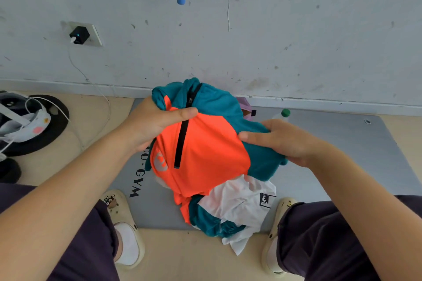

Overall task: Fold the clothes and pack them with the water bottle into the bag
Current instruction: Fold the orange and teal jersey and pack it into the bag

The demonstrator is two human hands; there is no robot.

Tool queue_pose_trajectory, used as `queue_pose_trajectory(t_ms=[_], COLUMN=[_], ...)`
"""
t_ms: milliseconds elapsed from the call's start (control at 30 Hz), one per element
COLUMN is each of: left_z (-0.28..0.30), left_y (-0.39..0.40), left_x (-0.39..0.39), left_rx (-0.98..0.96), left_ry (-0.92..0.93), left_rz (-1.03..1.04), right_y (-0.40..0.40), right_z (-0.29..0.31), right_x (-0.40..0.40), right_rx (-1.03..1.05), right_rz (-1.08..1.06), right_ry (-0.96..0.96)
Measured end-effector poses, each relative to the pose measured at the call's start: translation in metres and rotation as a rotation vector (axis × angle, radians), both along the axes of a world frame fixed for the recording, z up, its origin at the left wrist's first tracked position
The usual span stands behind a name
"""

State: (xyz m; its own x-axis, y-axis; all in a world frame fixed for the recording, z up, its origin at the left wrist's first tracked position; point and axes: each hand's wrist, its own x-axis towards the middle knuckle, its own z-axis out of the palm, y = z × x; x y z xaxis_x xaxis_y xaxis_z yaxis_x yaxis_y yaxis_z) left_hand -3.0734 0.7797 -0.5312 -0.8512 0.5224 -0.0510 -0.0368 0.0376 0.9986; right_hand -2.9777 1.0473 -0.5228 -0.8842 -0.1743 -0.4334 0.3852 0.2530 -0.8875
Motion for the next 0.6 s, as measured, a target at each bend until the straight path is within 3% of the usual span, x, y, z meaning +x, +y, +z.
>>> queue_pose_trajectory(t_ms=[133,233,300,400,533,600], left_z=[-0.006,-0.017,-0.027,-0.032,-0.020,-0.009], left_y=[-0.009,-0.019,-0.022,-0.017,-0.008,-0.012], left_x=[-0.007,-0.017,-0.019,-0.010,-0.005,-0.007], left_rx=[-0.140,-0.479,-0.648,-0.508,-0.401,-0.612], left_ry=[0.008,0.105,0.131,0.002,0.008,0.107], left_rz=[0.081,0.067,-0.004,-0.041,0.035,-0.135], right_y=[0.020,0.032,0.035,0.032,0.034,0.035], right_z=[-0.005,-0.005,-0.007,-0.006,0.004,0.008], right_x=[-0.003,-0.007,-0.007,-0.004,0.002,0.004], right_rx=[-0.118,-0.194,-0.072,0.206,0.493,0.593], right_rz=[-0.143,-0.241,-0.264,-0.230,0.111,0.242], right_ry=[0.168,0.207,0.204,0.204,0.088,0.020])
